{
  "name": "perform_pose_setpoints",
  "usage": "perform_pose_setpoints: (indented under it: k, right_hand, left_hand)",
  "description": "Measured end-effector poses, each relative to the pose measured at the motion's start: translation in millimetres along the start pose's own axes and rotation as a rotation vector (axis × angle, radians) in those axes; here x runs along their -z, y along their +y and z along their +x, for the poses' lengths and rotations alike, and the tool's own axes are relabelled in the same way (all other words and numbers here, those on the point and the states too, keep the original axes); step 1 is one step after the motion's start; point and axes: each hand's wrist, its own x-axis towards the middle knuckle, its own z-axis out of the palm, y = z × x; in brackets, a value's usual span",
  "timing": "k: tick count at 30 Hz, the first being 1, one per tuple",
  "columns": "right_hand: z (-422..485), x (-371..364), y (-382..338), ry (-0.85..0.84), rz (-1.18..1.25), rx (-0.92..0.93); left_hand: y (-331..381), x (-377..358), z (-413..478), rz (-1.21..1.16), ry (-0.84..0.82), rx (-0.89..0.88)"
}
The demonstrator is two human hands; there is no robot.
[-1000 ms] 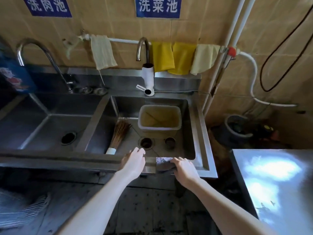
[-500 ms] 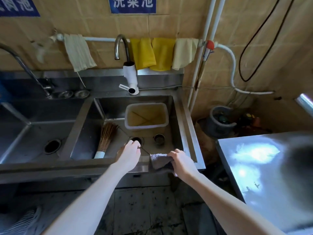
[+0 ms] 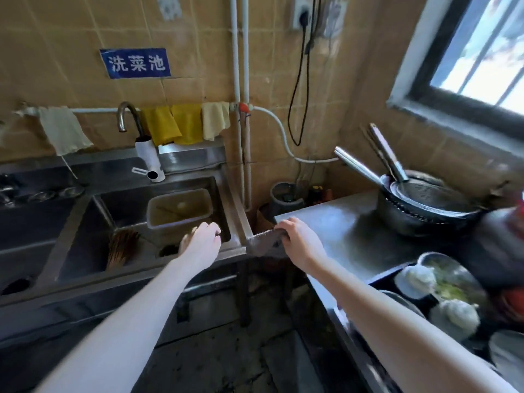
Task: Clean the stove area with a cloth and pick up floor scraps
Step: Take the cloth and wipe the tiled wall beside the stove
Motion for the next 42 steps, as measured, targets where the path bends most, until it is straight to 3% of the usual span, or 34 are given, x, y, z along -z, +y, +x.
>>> perform_pose_setpoints:
  k: [9,18,30,42]
  right_hand:
    - [-108.5,122.3,56.1,0.191,-0.165,-0.082]
    - [-226.0,211.9,115.2,0.367,-0.316,-0.435]
    - [-400.6,253.2,123.8,0.468,-0.534,-1.010]
    - [-582.6,267.5,107.1,0.586,-0.539,-1.265]
  left_hand:
    - [145.4,-0.6,-35.4,0.038,-0.003,-0.294]
    - [290.8,-31.6,-51.5,0.023,-0.067,-0.653]
    - [427.7,-80.0,-141.7,0.036,-0.093,-1.249]
    - [506.3,-100.1,-303.9,-0.110,-0.187,-1.496]
